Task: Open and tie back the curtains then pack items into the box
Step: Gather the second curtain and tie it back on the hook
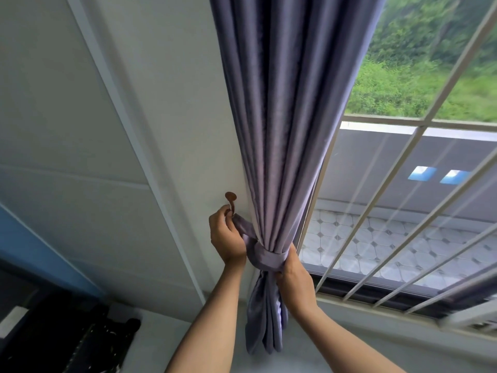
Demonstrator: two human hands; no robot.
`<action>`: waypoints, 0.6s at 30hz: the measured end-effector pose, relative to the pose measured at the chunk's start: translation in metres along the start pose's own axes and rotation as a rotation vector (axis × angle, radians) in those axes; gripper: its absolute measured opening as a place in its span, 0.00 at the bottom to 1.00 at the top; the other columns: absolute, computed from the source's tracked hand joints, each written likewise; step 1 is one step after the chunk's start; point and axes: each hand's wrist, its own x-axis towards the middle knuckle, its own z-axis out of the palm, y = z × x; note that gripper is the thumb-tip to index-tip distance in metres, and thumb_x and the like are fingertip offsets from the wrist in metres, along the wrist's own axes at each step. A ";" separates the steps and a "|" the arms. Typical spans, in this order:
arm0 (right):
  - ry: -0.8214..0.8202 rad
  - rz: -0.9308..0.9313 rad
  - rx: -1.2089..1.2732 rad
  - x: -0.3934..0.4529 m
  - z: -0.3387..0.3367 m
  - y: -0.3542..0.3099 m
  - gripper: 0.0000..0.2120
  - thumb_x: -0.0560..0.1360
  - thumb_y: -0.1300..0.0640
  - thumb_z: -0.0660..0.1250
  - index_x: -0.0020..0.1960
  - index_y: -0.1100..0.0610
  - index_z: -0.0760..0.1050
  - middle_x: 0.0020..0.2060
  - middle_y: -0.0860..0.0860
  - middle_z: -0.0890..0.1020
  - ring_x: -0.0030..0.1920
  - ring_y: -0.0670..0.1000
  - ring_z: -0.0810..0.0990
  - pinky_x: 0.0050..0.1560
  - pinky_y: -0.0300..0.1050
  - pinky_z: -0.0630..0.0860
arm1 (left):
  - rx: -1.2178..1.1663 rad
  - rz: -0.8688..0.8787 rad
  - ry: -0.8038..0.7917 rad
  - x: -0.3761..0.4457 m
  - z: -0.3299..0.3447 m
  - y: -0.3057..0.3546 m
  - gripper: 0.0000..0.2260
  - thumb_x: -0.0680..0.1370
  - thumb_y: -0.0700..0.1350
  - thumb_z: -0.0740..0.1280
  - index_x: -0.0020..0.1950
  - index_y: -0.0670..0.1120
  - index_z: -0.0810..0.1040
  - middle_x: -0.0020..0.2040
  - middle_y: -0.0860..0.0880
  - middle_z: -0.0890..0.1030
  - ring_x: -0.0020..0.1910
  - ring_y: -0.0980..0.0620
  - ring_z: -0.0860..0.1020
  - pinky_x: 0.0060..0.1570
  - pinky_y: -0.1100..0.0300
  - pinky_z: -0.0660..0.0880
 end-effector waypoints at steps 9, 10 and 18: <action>0.011 -0.029 -0.010 0.001 0.005 0.007 0.30 0.76 0.60 0.55 0.72 0.37 0.54 0.55 0.47 0.80 0.41 0.50 0.71 0.36 0.43 0.65 | -0.060 0.006 -0.056 0.006 -0.006 -0.008 0.08 0.77 0.36 0.67 0.54 0.37 0.82 0.46 0.43 0.83 0.44 0.48 0.81 0.43 0.65 0.71; 0.011 -0.039 -0.018 0.001 0.005 0.007 0.30 0.76 0.61 0.56 0.72 0.37 0.53 0.54 0.47 0.80 0.40 0.51 0.70 0.33 0.40 0.64 | -0.080 -0.005 -0.066 0.007 -0.007 -0.009 0.08 0.77 0.36 0.67 0.54 0.37 0.82 0.46 0.43 0.83 0.44 0.48 0.81 0.43 0.64 0.71; 0.028 -0.046 0.012 -0.001 0.008 0.011 0.32 0.75 0.60 0.56 0.70 0.33 0.51 0.49 0.39 0.73 0.40 0.51 0.70 0.33 0.32 0.62 | -0.126 -0.069 -0.181 0.004 -0.012 -0.026 0.10 0.75 0.37 0.69 0.56 0.40 0.81 0.47 0.45 0.81 0.42 0.47 0.81 0.43 0.55 0.79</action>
